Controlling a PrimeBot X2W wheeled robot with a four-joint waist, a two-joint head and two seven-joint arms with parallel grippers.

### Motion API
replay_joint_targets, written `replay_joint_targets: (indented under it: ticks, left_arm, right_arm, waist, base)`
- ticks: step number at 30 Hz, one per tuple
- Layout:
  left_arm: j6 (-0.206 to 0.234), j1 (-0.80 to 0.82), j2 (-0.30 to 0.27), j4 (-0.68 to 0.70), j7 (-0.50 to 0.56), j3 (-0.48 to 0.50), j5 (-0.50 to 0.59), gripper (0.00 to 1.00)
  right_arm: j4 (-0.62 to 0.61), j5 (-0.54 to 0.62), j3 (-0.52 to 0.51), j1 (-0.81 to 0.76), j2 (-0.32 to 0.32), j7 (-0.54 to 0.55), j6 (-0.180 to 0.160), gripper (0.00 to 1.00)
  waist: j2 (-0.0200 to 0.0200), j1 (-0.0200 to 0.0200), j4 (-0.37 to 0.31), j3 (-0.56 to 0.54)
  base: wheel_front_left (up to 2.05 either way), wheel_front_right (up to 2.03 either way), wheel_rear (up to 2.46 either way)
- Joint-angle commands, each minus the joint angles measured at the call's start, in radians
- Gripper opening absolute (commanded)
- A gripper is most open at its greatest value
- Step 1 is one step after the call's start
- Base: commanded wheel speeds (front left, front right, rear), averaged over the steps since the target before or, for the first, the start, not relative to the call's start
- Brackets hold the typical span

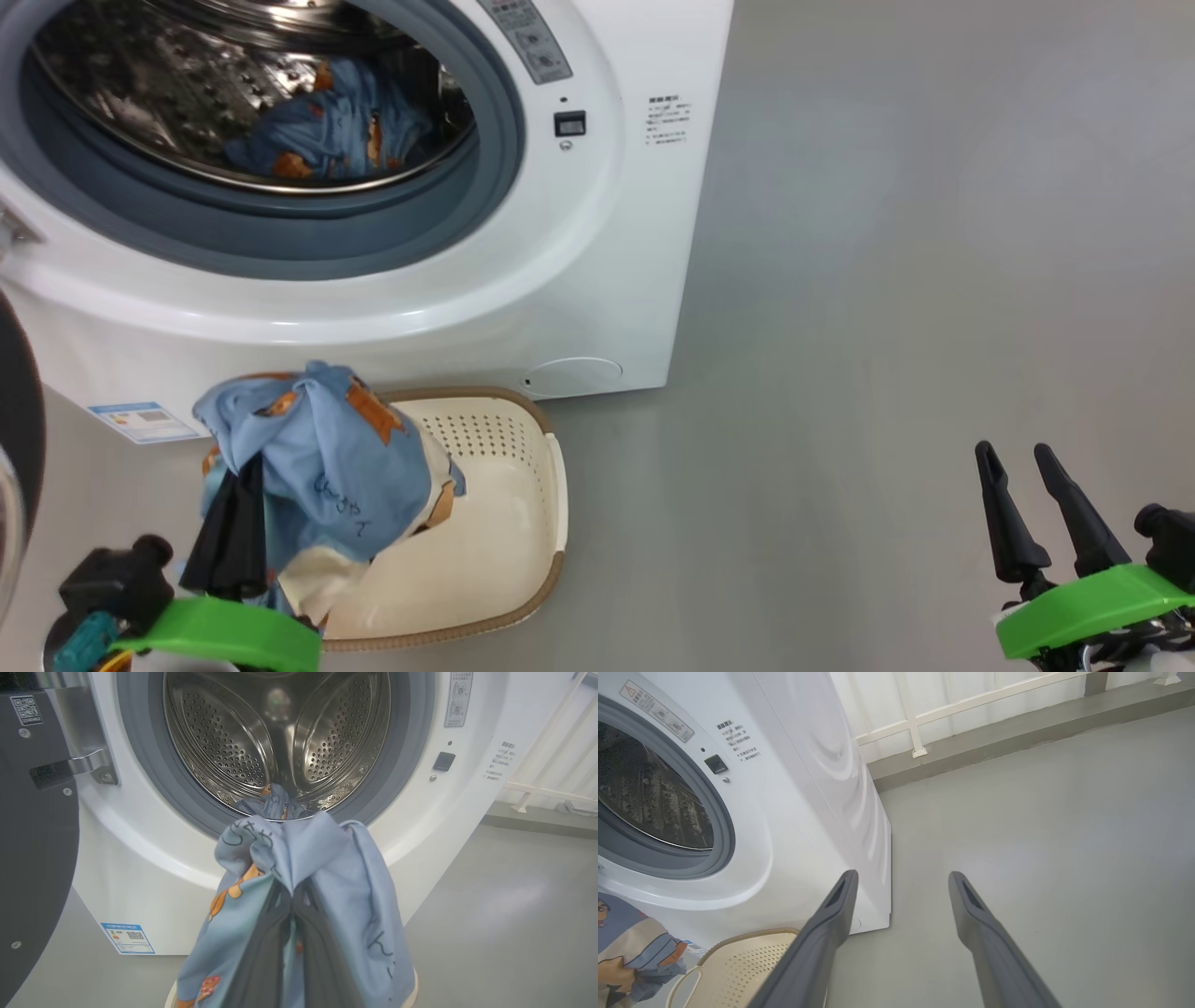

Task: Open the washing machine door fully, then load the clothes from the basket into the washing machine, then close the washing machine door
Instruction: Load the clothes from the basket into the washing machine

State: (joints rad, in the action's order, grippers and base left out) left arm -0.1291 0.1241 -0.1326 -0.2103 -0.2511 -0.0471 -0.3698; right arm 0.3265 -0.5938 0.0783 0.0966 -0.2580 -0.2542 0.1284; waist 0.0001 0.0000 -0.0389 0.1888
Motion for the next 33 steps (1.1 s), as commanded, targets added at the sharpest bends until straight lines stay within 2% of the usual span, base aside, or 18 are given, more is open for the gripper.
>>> replay_joint_targets:
  ticks: [1, 10, 18, 28, 33]
  left_arm:
    - [-0.002, -0.008, -0.009, 0.042, -0.011, 0.045, 0.018, 0.0]
    - [-0.002, -0.092, 0.022, 0.104, -0.011, 0.079, 0.031, 0.0]
    - [-0.002, -0.102, 0.036, 0.124, -0.011, 0.094, 0.034, 0.0]
    - [-0.002, -0.055, 0.049, 0.127, -0.011, 0.101, 0.027, 0.0]
    - [-0.002, 0.021, 0.049, 0.114, -0.011, 0.115, 0.03, 0.0]
  right_arm:
    - [-0.023, -0.011, 0.017, -0.019, -0.023, -0.008, 0.002, 1.0]
    - [-0.025, -0.014, 0.017, -0.054, -0.031, -0.008, 0.002, 1.0]
    - [-0.031, -0.018, 0.021, -0.057, -0.04, -0.008, 0.002, 1.0]
    - [-0.041, -0.014, 0.023, -0.033, -0.036, -0.008, 0.002, 1.0]
    - [-0.047, -0.012, 0.023, -0.007, -0.026, -0.008, 0.002, 1.0]
  waist:
    - [-0.0001, 0.0, 0.022, -0.023]
    - [-0.0001, 0.0, 0.045, -0.058]
    - [-0.0001, 0.0, 0.045, -0.053]
    - [-0.0001, 0.0, 0.034, 0.005]
    - [-0.0001, 0.0, 0.027, 0.064]
  base:
    - [0.0, 0.0, 0.0]
    - [0.0, 0.0, 0.0]
    - [0.0, 0.0, 0.0]
    - [0.0, 0.0, 0.0]
    - [0.0, 0.0, 0.0]
